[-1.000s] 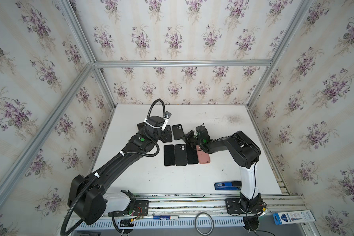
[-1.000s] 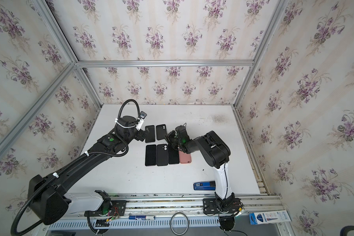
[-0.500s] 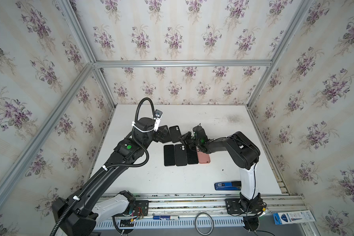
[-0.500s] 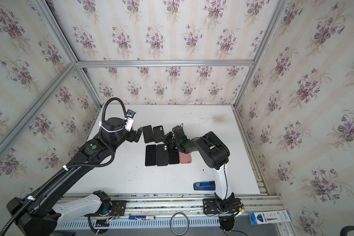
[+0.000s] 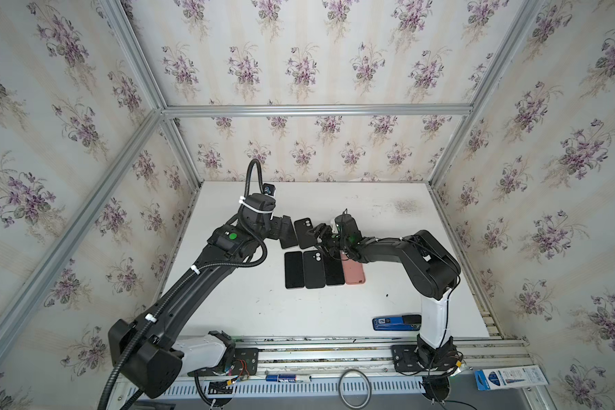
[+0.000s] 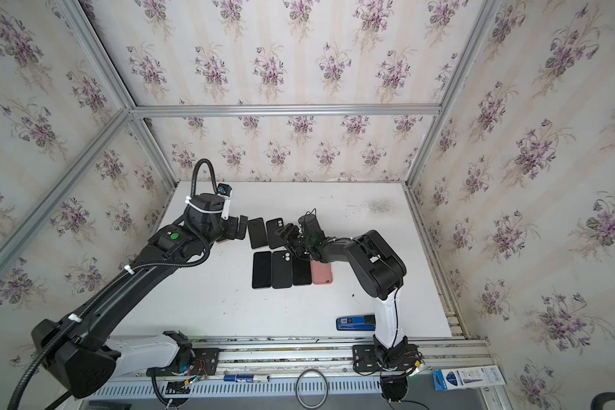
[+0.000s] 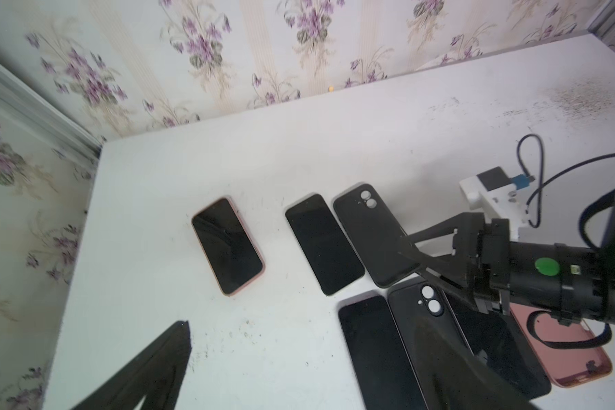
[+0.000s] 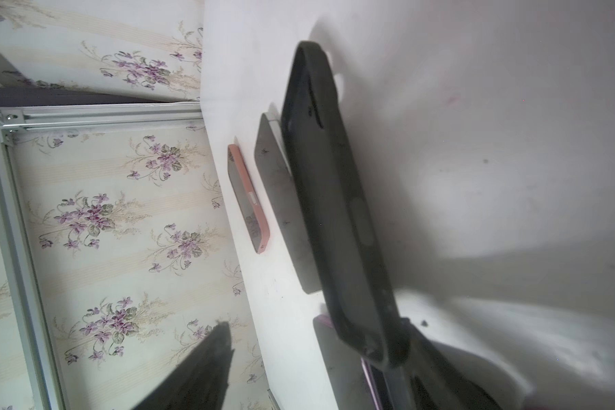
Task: Take the phone out of the phone case
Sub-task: Place the phone case at the top-center of the table.
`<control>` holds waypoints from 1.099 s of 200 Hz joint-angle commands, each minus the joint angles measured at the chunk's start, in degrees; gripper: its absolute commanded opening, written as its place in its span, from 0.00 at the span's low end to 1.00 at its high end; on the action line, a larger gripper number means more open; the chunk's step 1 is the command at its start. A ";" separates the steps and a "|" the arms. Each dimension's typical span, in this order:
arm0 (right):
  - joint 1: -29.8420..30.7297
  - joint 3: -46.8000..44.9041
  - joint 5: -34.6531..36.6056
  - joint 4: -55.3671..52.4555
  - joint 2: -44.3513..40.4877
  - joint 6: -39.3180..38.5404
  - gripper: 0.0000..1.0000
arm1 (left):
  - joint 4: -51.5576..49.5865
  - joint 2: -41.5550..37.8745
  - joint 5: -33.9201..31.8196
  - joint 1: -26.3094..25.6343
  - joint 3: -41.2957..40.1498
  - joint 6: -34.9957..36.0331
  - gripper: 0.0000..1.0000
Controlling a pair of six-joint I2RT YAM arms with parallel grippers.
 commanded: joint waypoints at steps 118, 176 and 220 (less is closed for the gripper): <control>-0.83 3.46 -0.71 -15.89 -6.78 -15.71 0.98 | -0.41 22.86 13.53 9.03 9.23 -14.90 0.99; -0.22 4.24 -0.97 -29.51 -12.72 -29.88 0.53 | 0.90 29.51 15.50 11.32 11.62 -16.34 0.98; 4.18 3.81 1.58 -37.69 -14.69 -37.44 0.08 | 2.32 30.61 14.99 13.34 9.96 -17.41 0.76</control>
